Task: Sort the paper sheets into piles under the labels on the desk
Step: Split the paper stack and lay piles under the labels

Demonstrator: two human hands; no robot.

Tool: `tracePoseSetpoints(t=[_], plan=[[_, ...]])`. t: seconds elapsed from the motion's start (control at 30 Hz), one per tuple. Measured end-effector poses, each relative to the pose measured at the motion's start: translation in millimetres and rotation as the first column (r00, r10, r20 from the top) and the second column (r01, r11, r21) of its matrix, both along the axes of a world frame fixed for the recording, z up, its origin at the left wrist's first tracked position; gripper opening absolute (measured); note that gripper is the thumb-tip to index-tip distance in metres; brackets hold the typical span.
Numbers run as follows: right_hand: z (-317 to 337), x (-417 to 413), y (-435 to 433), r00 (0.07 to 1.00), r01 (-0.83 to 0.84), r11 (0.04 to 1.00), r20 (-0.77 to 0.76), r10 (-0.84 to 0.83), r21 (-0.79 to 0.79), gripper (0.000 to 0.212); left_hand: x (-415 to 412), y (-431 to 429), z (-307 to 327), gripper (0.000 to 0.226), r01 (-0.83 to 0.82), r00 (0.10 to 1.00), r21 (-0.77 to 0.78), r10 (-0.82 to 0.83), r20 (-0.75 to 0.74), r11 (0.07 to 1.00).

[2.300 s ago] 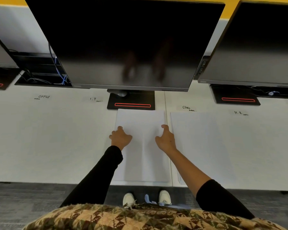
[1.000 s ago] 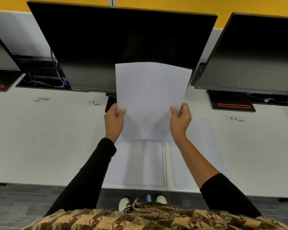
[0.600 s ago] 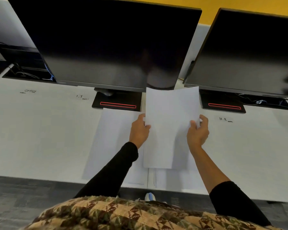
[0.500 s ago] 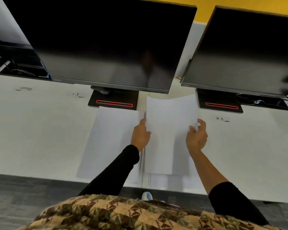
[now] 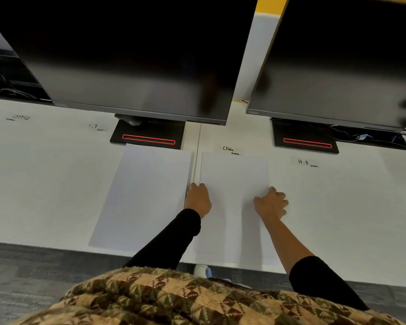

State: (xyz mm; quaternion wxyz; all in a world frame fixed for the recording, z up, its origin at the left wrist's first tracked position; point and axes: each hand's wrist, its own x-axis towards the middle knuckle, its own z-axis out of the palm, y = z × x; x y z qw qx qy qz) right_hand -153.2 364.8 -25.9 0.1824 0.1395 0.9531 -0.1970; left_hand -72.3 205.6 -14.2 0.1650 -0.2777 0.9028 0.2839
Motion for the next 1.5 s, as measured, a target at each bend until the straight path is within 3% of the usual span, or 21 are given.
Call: tracePoseSetpoints(t=[0.2,0.4,0.47,0.57,0.67,0.77,0.87,0.93,1.07,1.2,1.33,1.5], plan=[[-3,2,-1,1.000,-0.011,0.999,-0.016,0.011,0.035,0.053,1,5,0,0.029,0.054,0.998,-0.125,-0.048,0.051,0.991],[2,-1,-3,0.996,0.087,0.995,0.016,-0.086,-0.050,0.059,-1,-7,-4,0.031,-0.014,1.000,-0.001,0.014,-0.015,1.000],[5,1,-7,0.996,0.092,0.996,0.017,-0.092,-0.014,0.061,-1,-9,-2,0.034,-0.002,1.000,0.025,0.002,-0.028,1.000],[10,6,-21,0.995,0.051,0.998,-0.088,-0.049,0.028,0.062,0,-18,1,0.045,0.019,0.998,0.022,-0.017,-0.053,1.000],[15,13,-46,0.978,-0.080,0.993,-0.201,0.061,-0.088,0.053,2,-44,12,0.046,-0.041,0.993,0.019,0.043,-0.113,0.999],[17,24,-79,0.946,-0.288,0.910,-0.238,0.221,-0.300,0.037,7,-80,20,0.045,-0.110,0.986,-0.068,0.100,-0.132,0.992],[23,39,-114,0.949,-0.316,0.791,-0.154,0.276,-0.524,0.029,16,-113,22,0.047,-0.171,0.984,-0.162,0.161,-0.077,0.972],[28,49,-134,0.942,-0.306,0.755,-0.071,0.328,-0.580,0.031,26,-131,20,0.051,-0.195,0.980,-0.204,0.199,0.000,0.959],[30,64,-159,0.902,-0.355,0.760,0.016,0.432,-0.544,0.051,46,-158,13,0.061,-0.289,0.941,-0.240,0.320,0.105,0.927],[29,74,-174,0.900,-0.344,0.796,0.066,0.430,-0.499,0.060,59,-180,11,0.078,-0.416,0.890,-0.111,0.429,0.153,0.903],[25,80,-186,0.917,-0.322,0.829,0.066,0.392,-0.457,0.062,61,-188,11,0.074,-0.375,0.916,-0.006,0.372,0.152,0.927],[22,84,-196,0.945,-0.288,0.875,0.030,0.325,-0.390,0.065,60,-187,13,0.068,-0.304,0.942,0.016,0.298,0.152,0.953]])
